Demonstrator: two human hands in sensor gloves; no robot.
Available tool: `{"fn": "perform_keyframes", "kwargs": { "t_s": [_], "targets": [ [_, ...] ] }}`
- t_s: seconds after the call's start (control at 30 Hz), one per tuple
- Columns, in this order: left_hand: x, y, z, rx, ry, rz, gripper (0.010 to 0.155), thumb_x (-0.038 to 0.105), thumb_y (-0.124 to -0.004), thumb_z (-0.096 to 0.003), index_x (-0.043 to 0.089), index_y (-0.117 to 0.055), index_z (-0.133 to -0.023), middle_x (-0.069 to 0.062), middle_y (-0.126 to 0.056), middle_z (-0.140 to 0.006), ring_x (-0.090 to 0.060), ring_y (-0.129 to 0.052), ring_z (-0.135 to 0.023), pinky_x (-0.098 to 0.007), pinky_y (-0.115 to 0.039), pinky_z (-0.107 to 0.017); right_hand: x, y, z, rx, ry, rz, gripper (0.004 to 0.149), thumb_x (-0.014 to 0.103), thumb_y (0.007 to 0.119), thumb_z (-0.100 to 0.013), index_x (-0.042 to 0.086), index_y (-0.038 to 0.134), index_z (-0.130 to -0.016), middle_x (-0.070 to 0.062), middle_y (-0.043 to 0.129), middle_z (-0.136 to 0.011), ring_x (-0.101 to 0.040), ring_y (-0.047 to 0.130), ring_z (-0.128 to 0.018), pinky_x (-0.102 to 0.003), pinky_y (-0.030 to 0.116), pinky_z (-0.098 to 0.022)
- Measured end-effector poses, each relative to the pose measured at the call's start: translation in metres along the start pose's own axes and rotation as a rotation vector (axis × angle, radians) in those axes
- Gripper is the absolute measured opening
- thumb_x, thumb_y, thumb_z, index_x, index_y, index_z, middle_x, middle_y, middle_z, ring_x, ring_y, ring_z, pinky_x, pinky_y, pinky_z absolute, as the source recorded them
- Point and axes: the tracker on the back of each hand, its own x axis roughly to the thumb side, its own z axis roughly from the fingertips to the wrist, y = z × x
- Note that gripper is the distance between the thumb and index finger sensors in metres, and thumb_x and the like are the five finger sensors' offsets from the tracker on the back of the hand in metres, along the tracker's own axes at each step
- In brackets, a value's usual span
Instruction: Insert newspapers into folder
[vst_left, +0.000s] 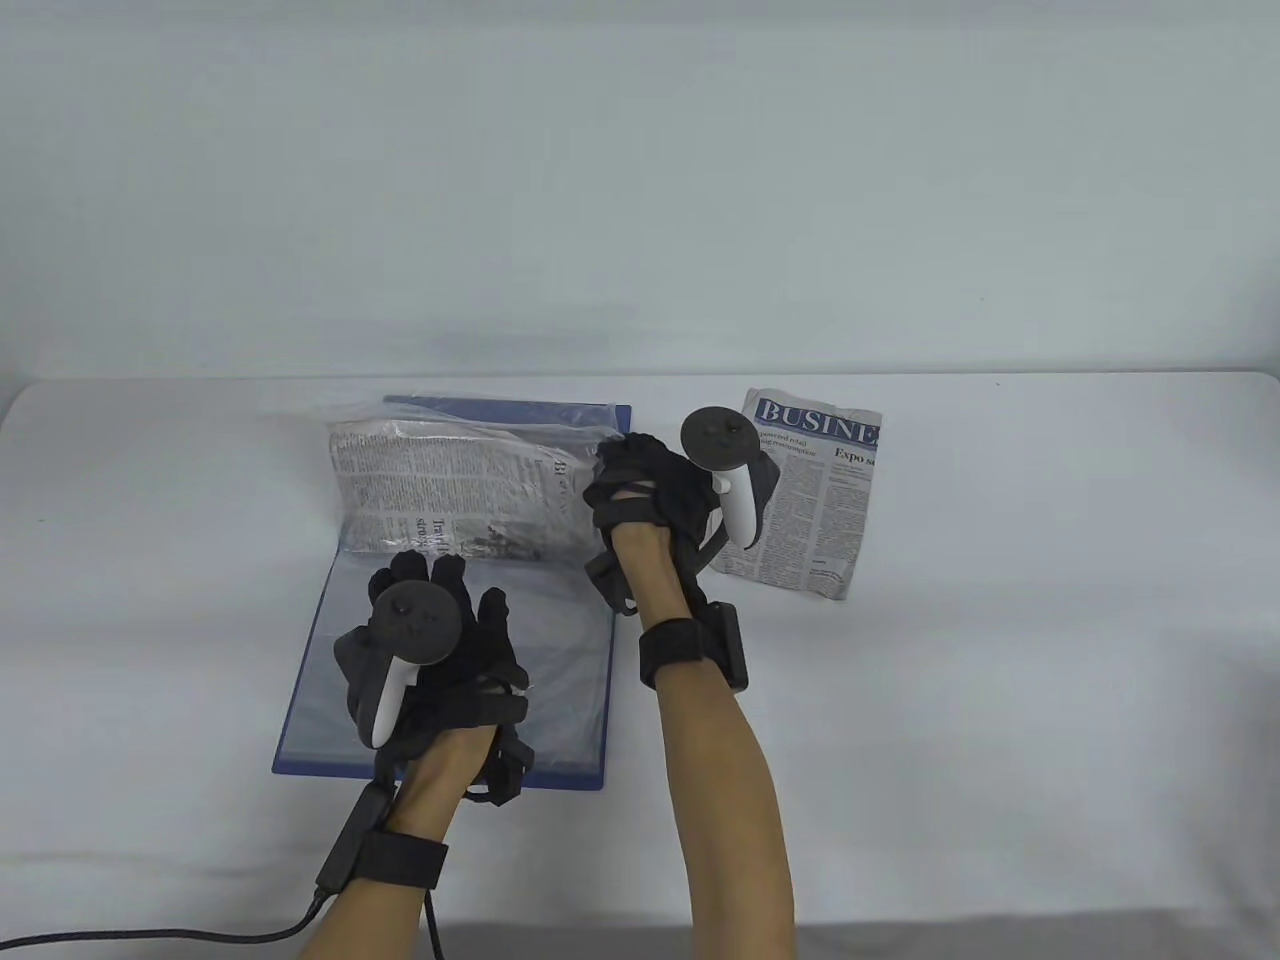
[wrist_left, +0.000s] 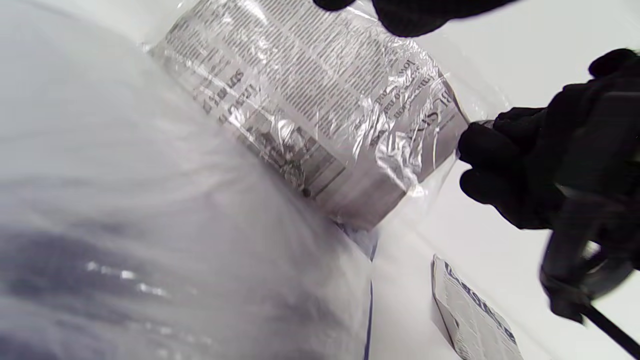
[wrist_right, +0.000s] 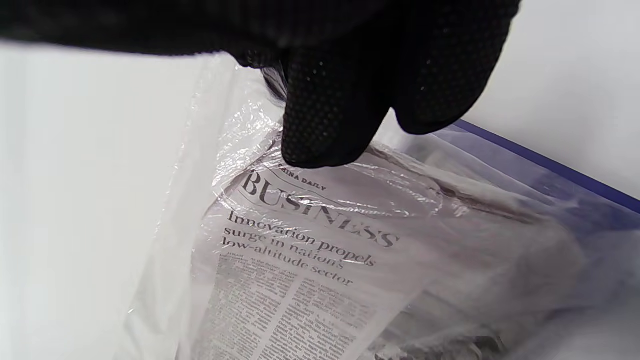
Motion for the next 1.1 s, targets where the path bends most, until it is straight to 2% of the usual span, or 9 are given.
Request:
{"fn": "perform_keyframes", "kwargs": {
  "t_s": [0.2, 0.3, 0.37, 0.4, 0.53, 0.6, 0.77, 0.9, 1.1],
  "targets": [
    [-0.001, -0.014, -0.007, -0.096, 0.017, -0.049, 0.057, 0.049, -0.053, -0.0628, 0.023, -0.038, -0.112, -0.01, -0.011, -0.125, -0.043, 0.003, -0.113, -0.066, -0.008, -0.082, 0.001, 0.002, -0.018, -0.159, -0.016, -0.11, 0.039, 0.025, 0.07, -0.058, 0.006, 0.07, -0.093, -0.018, 0.079, -0.08, -0.018, 0.096, -0.053, -0.042, 0.079, -0.046],
    [-0.003, -0.023, -0.009, -0.2, 0.099, -0.126, 0.057, 0.05, -0.053, -0.0627, 0.024, -0.041, -0.112, -0.012, -0.012, -0.126, -0.044, 0.003, -0.113, -0.067, -0.005, -0.08, -0.001, 0.0, -0.026, -0.125, -0.042, -0.085, 0.046, 0.03, 0.066, -0.061, 0.009, 0.058, -0.101, -0.017, 0.066, -0.093, -0.023, 0.087, -0.069, -0.046, 0.071, -0.058],
    [-0.005, -0.03, -0.013, -0.293, 0.112, -0.15, 0.057, 0.05, -0.055, -0.0628, 0.025, -0.042, -0.113, -0.012, -0.008, -0.125, -0.044, 0.007, -0.111, -0.068, -0.003, -0.078, -0.006, 0.0, -0.031, 0.035, -0.064, -0.148, 0.072, 0.037, 0.062, -0.062, 0.005, 0.02, -0.11, -0.024, 0.027, -0.105, -0.04, 0.057, -0.094, -0.056, 0.055, -0.066],
    [-0.005, -0.034, -0.015, -0.357, 0.103, -0.158, 0.057, 0.05, -0.056, -0.0629, 0.027, -0.042, -0.113, -0.012, -0.005, -0.125, -0.043, 0.009, -0.11, -0.068, -0.002, -0.078, -0.01, -0.001, -0.028, 0.064, -0.081, -0.213, 0.079, 0.04, 0.062, -0.062, 0.003, 0.009, -0.108, -0.028, 0.016, -0.104, -0.047, 0.045, -0.096, -0.061, 0.048, -0.065],
    [-0.007, -0.06, -0.026, -0.672, 0.025, -0.282, 0.058, 0.048, -0.062, -0.0633, 0.037, -0.042, -0.116, -0.009, -0.004, -0.126, -0.042, 0.01, -0.111, -0.068, 0.001, -0.078, -0.033, -0.017, 0.002, -0.054, 0.032, -0.171, 0.076, 0.04, 0.06, -0.063, -0.002, 0.015, -0.108, -0.031, 0.021, -0.102, -0.051, 0.048, -0.092, -0.065, 0.044, -0.063],
    [-0.011, -0.073, -0.027, -0.783, 0.059, -0.326, 0.067, 0.048, -0.066, -0.0621, 0.048, -0.023, -0.114, -0.004, 0.02, -0.116, -0.038, 0.021, -0.105, -0.066, 0.003, -0.077, -0.044, -0.021, 0.012, -0.012, 0.028, -0.133, 0.074, 0.04, 0.059, -0.063, -0.003, 0.019, -0.108, -0.032, 0.024, -0.102, -0.051, 0.051, -0.09, -0.066, 0.045, -0.062],
    [0.001, -0.073, -0.025, -0.623, 0.058, -0.52, 0.065, 0.049, -0.072, -0.0605, 0.053, -0.03, -0.11, 0.0, 0.007, -0.122, -0.036, 0.003, -0.114, -0.059, -0.016, -0.087, -0.067, -0.013, 0.055, 0.157, 0.019, 0.019, 0.073, 0.038, 0.059, -0.062, -0.004, 0.021, -0.107, -0.032, 0.025, -0.101, -0.052, 0.051, -0.089, -0.066, 0.045, -0.062],
    [0.006, -0.072, -0.024, -0.5, 0.058, -0.563, 0.048, 0.049, -0.072, -0.0605, 0.052, -0.052, -0.103, 0.006, -0.011, -0.128, -0.034, -0.016, -0.12, -0.053, -0.035, -0.09, -0.079, 0.003, 0.095, 0.218, 0.01, 0.149, 0.073, 0.037, 0.06, -0.062, -0.004, 0.02, -0.107, -0.033, 0.024, -0.101, -0.053, 0.051, -0.09, -0.067, 0.044, -0.062],
    [0.004, -0.056, -0.02, -0.412, 0.051, -0.503, 0.038, 0.045, -0.074, -0.0605, 0.043, -0.065, -0.098, 0.007, -0.033, -0.129, -0.034, -0.035, -0.12, -0.054, -0.044, -0.089, -0.087, 0.024, 0.111, 0.323, 0.026, 0.202, 0.077, 0.038, 0.061, -0.062, -0.004, 0.014, -0.106, -0.033, 0.02, -0.101, -0.053, 0.048, -0.09, -0.068, 0.042, -0.062]
  ]
}}
